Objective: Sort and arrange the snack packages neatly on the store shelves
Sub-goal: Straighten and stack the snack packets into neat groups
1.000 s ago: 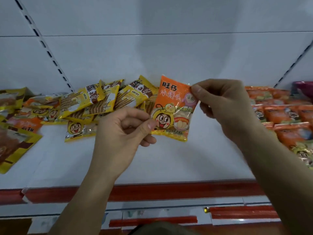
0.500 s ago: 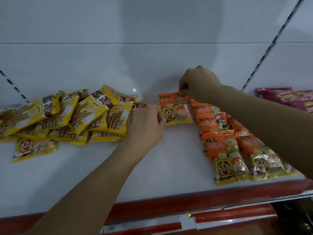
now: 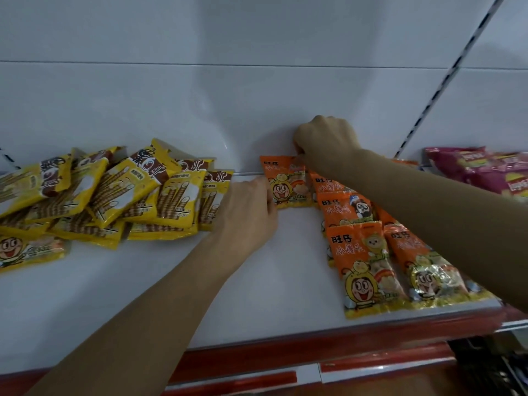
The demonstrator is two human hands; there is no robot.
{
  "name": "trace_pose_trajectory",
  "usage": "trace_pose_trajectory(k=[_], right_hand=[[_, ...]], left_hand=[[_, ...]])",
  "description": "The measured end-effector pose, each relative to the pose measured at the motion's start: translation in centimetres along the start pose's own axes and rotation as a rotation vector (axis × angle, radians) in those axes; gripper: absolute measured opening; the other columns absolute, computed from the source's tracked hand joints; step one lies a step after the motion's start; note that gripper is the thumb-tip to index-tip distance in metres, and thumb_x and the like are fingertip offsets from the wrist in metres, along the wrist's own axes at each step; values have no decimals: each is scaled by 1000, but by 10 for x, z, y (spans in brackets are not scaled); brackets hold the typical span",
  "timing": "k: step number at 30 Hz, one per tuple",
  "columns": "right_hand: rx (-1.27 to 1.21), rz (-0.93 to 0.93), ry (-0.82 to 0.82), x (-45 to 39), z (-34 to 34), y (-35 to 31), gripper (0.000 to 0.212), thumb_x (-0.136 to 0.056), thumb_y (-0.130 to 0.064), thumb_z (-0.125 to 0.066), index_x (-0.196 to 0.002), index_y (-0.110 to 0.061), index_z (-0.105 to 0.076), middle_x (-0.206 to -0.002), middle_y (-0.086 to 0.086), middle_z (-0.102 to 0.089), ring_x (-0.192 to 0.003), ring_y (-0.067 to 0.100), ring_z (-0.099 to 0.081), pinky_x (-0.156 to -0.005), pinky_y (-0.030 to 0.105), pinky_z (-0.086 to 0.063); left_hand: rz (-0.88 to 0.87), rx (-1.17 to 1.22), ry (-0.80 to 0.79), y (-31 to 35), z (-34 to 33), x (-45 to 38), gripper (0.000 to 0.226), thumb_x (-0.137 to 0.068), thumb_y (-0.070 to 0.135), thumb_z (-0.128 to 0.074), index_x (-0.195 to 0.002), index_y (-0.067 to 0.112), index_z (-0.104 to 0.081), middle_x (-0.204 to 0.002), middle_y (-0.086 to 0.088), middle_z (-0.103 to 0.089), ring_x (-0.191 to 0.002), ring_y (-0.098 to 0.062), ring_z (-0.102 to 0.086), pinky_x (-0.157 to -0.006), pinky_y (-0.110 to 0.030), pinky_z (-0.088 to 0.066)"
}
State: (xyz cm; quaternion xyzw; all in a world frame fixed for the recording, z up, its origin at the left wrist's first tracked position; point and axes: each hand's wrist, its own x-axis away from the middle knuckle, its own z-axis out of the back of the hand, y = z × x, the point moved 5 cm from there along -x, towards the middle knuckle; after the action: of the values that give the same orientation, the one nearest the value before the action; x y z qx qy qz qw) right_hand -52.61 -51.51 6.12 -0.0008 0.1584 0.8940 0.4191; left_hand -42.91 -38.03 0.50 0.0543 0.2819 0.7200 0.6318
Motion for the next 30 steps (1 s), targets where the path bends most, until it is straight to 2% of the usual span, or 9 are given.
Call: trace_pose_trajectory(k=[4,6,10,14,17,21,26,30], right_hand=[[20,-19,17,3,9,1,26,-92,-33,-72,-104,-10,-69,-103,16,-68,-94,38,-66,-68,37,-45],[-23,-31,39,5,17,1,31,-89,-40,-74,-103,-12,-69,-101,14,-68,-92,38,-66,-69,37,-47],[-223,1,111,10,41,-18,31,-86,-50,-74,-94,-20,-70,-91,4,-70,-85,28,-65,-70,37,-54],[-475,89,190,15,69,-67,24,-90,-43,-71,-99,-21,-72,-88,-7,-70,-77,15,-60,-76,38,-54],[-596,173,229,17,88,-112,24,-89,-39,-72,-108,-24,-71,-90,-10,-67,-77,12,-60,-77,36,-52],[-748,224,226,18,101,-179,26,-88,-39,-73,-112,-29,-68,-95,-13,-66,-81,6,-62,-74,24,-49],[-873,270,223,20,101,-273,22,-85,-31,-72,-106,-29,-70,-92,-11,-66,-83,10,-62,-77,33,-52],[-843,337,250,20,102,-337,24,-87,-28,-72,-110,-24,-70,-95,-5,-64,-96,18,-58,-80,35,-48]], left_hand=[[-63,-35,26,3,19,9,4,-92,19,-61,-91,17,-64,-85,0,-69,-79,-19,-66,-66,-39,-56],[-103,-68,56,0,39,14,5,-94,21,-60,-94,19,-64,-89,1,-68,-82,-20,-65,-67,-42,-56],[-185,-111,106,-19,85,26,6,-90,21,-64,-96,21,-63,-93,2,-62,-87,-21,-61,-70,-42,-53],[-245,-154,171,-48,133,46,9,-88,19,-66,-98,19,-66,-94,1,-58,-90,-22,-59,-75,-43,-50],[-194,-167,238,-81,166,69,10,-90,18,-66,-100,19,-66,-95,2,-56,-89,-21,-58,-76,-41,-50],[-58,-176,320,-140,204,101,12,-89,15,-67,-101,19,-66,-99,4,-56,-90,-18,-60,-76,-37,-51],[108,-221,361,-209,235,133,20,-87,12,-67,-106,18,-67,-103,0,-58,-97,-21,-60,-82,-38,-50],[224,-270,404,-257,254,146,21,-86,15,-68,-107,18,-66,-106,-3,-59,-102,-25,-57,-85,-42,-49]])
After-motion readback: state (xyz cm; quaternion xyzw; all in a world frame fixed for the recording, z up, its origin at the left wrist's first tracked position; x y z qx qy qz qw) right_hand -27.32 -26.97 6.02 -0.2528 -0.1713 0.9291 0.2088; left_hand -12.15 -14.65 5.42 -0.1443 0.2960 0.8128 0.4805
